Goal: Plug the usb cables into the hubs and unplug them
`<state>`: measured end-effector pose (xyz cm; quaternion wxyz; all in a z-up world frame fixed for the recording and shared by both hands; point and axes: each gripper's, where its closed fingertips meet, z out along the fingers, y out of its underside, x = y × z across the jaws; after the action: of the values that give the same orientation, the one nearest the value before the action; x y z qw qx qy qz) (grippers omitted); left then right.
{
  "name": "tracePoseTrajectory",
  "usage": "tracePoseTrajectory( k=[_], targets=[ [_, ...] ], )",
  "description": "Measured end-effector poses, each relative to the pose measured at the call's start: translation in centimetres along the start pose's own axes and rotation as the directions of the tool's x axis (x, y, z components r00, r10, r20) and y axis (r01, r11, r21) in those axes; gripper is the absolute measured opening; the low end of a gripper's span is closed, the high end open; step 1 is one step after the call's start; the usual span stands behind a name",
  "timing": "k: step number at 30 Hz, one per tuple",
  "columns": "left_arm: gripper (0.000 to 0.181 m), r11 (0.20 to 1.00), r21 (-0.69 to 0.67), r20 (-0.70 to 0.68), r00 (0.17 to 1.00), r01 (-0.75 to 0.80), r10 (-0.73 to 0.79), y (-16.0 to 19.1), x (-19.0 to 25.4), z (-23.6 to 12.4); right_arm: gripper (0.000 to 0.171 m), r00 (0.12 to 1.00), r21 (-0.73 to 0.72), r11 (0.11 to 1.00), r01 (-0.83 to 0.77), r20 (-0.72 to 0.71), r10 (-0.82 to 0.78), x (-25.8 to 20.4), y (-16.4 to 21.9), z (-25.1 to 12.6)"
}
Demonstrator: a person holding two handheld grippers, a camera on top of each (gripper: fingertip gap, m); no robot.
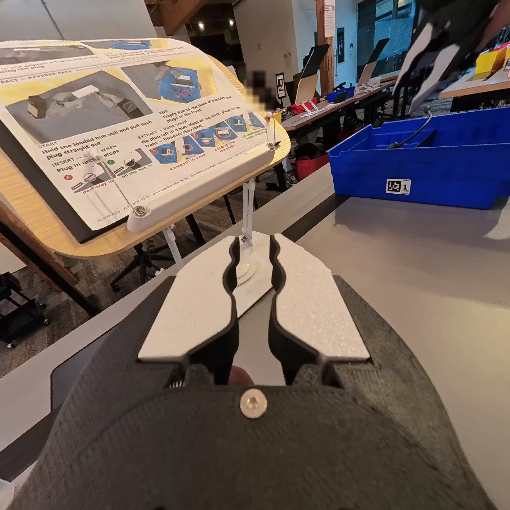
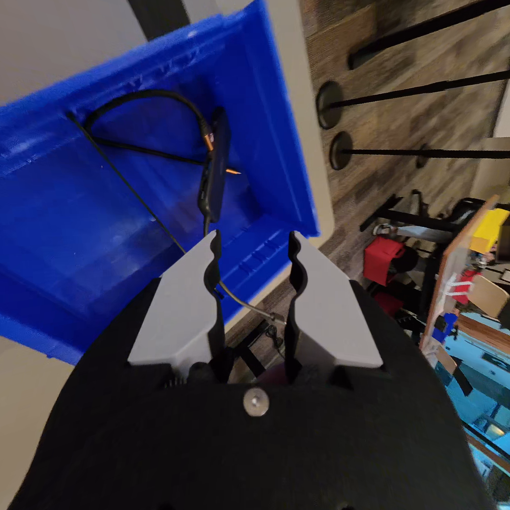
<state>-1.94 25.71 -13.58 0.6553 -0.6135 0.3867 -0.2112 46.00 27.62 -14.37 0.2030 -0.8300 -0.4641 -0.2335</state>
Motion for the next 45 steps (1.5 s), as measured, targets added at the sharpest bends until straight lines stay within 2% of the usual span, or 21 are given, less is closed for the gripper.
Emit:
tracePoseTrajectory(
  k=[3, 7, 12, 15, 20, 24, 28, 31, 33, 34, 35, 37, 39, 42, 43, 45],
  targets=[
    [0.020, 1.000, 0.005, 0.002, 1.000, -0.006, 0.006, -0.3, 0.0, -0.1, 0.038, 0.993, 0.083, 0.996, -0.030, -0.111, 0.039, 0.7, -1.9, -4.7],
    [0.021, 0.999, 0.007, 0.005, 0.999, -0.036, 0.036, -1.0, 0.2, -0.2, 0.037, 0.980, 0.316, 0.948, -0.030, -0.177, 0.090, -1.1, -8.1, -12.0],
    [0.020, 0.995, 0.003, -0.004, 0.995, -0.096, 0.096, -1.3, 1.3, -0.2, 0.035, 0.969, 0.627, 0.778, -0.021, -0.179, 0.170, -4.9, -17.0, -21.4],
    [0.021, 0.989, -0.009, 0.000, 0.989, -0.149, 0.149, -1.4, 1.7, -0.2, 0.035, 0.962, 0.743, 0.669, -0.012, -0.173, 0.209, -7.4, -20.6, -25.0],
    [0.022, 0.976, -0.001, 0.023, 0.976, -0.216, 0.216, -2.6, 1.2, -0.9, 0.033, 0.964, 0.834, 0.551, -0.028, -0.124, 0.237, -10.8, -23.7, -26.3],
    [0.022, 0.972, 0.008, 0.065, 0.970, -0.236, 0.235, -4.0, -0.5, -1.9, 0.033, 0.967, 0.823, 0.568, -0.014, -0.134, 0.219, -11.2, -24.7, -25.1],
    [0.027, 0.926, -0.058, 0.118, 0.918, -0.374, 0.378, -6.2, -3.4, -3.9, 0.033, 0.971, 0.820, 0.572, -0.008, -0.130, 0.200, -11.3, -24.6, -23.9],
    [0.026, 0.835, -0.178, 0.071, 0.840, -0.521, 0.539, -7.1, -6.5, -6.0, 0.032, 0.970, 0.826, 0.563, -0.010, -0.128, 0.206, -11.0, -24.4, -23.9],
    [0.029, 0.710, -0.316, -0.029, 0.754, -0.629, 0.656, -6.0, -9.7, -7.8, 0.032, 0.972, 0.830, 0.558, -0.001, -0.131, 0.196, -11.1, -24.5, -23.8],
    [0.033, 0.614, -0.384, -0.150, 0.703, -0.689, 0.695, -4.4, -11.1, -9.1, 0.032, 0.972, 0.827, 0.562, 0.009, -0.139, 0.189, -11.1, -24.5, -23.6],
    [0.036, 0.524, -0.452, -0.271, 0.671, -0.722, 0.690, -2.5, -12.7, -10.6, 0.032, 0.972, 0.821, 0.570, 0.018, -0.147, 0.182, -11.1, -24.5, -23.3],
    [0.040, 0.385, -0.574, -0.402, 0.658, -0.723, 0.636, 0.8, -16.5, -13.3, 0.032, 0.972, 0.803, 0.595, 0.024, -0.159, 0.175, -11.0, -24.4, -22.5],
    [0.048, 0.242, -0.643, -0.493, 0.635, -0.726, 0.594, 4.0, -20.1, -15.5, 0.032, 0.972, 0.787, 0.616, 0.029, -0.168, 0.167, -10.9, -24.5, -21.7],
    [0.054, 0.077, -0.679, -0.600, 0.613, -0.730, 0.514, 9.0, -24.1, -17.8, 0.033, 0.974, 0.768, 0.639, 0.034, -0.167, 0.150, -11.1, -24.9, -20.6],
    [0.057, 0.041, -0.675, -0.629, 0.603, -0.737, 0.491, 10.3, -24.9, -18.3, 0.032, 0.975, 0.765, 0.643, 0.039, -0.169, 0.142, -11.2, -25.1, -20.3],
    [0.060, 0.032, -0.674, -0.660, 0.621, -0.738, 0.423, 12.8, -25.7, -18.8, 0.032, 0.978, 0.759, 0.649, 0.046, -0.167, 0.126, -11.6, -25.4, -19.9]
  ],
)
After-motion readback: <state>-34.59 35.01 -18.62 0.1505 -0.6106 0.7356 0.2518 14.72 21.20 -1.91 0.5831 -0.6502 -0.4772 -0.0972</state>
